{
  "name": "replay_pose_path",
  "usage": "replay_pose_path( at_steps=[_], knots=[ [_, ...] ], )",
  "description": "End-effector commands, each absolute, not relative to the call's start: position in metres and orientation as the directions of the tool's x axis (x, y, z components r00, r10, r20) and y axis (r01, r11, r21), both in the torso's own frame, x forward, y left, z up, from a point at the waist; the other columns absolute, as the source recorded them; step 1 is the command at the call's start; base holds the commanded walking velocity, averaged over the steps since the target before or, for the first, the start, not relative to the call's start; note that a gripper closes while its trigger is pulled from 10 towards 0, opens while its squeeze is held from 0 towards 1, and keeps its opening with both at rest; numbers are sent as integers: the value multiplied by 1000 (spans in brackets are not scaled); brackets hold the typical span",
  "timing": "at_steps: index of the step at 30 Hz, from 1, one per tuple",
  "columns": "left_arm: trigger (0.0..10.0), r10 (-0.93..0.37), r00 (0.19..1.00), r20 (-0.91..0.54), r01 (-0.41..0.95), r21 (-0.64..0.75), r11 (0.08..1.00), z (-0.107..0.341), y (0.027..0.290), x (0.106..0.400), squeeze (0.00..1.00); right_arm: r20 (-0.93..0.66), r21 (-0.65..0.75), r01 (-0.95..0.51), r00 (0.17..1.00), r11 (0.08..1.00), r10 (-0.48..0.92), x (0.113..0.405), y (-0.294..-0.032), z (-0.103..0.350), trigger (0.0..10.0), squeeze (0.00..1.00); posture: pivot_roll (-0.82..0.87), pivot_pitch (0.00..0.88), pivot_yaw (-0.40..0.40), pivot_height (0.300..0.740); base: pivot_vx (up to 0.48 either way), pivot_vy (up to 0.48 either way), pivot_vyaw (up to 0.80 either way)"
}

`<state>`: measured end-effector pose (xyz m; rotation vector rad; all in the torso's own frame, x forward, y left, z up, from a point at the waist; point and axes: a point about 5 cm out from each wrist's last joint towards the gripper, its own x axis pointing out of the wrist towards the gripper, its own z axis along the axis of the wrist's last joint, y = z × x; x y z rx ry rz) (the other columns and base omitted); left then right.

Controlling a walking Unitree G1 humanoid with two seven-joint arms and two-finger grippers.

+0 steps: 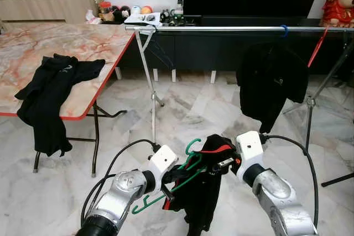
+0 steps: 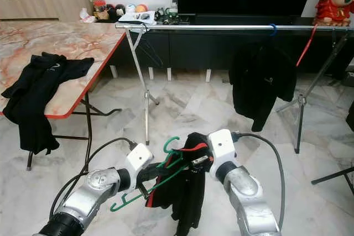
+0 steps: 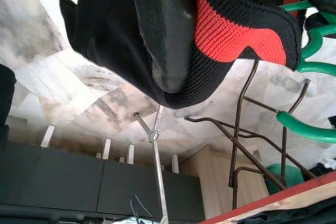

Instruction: Hang hanger

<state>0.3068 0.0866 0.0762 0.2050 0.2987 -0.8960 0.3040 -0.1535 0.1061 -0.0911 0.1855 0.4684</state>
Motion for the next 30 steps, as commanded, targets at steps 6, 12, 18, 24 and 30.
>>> replay_pose_path(
  at_steps=[6, 12, 18, 24, 30],
  knots=[
    [10000, -737, 594, -323, 788, 50, 614, 78, 87, 308, 0, -87, -98, -566, 824, 819, 559, 307, -151, 134, 10000, 0, 47, 41, 35, 740, 0, 0, 0],
    [10000, -744, 585, -322, 793, 37, 608, 78, 86, 307, 0, -100, -143, -665, 746, 733, 658, 296, -148, 136, 10000, 0, 44, 38, 40, 740, 0, 0, 0],
    [10000, -705, 656, -271, 738, 33, 674, 84, 88, 316, 0, -170, -190, -713, 701, 675, 692, 287, -151, 129, 10000, 0, 44, 38, 42, 740, 0, 0, 0],
    [10000, -715, 654, -247, 738, 1, 675, 88, 87, 317, 0, -191, -192, -719, 695, 668, 693, 284, -150, 124, 10000, 0, 41, 43, 44, 740, 0, 0, 0],
    [10000, -713, 663, -226, 730, -12, 683, 88, 86, 316, 0, -201, -185, -721, 693, 668, 693, 283, -146, 120, 10000, 506, 43, 48, 43, 740, 0, 0, 0]
  ],
)
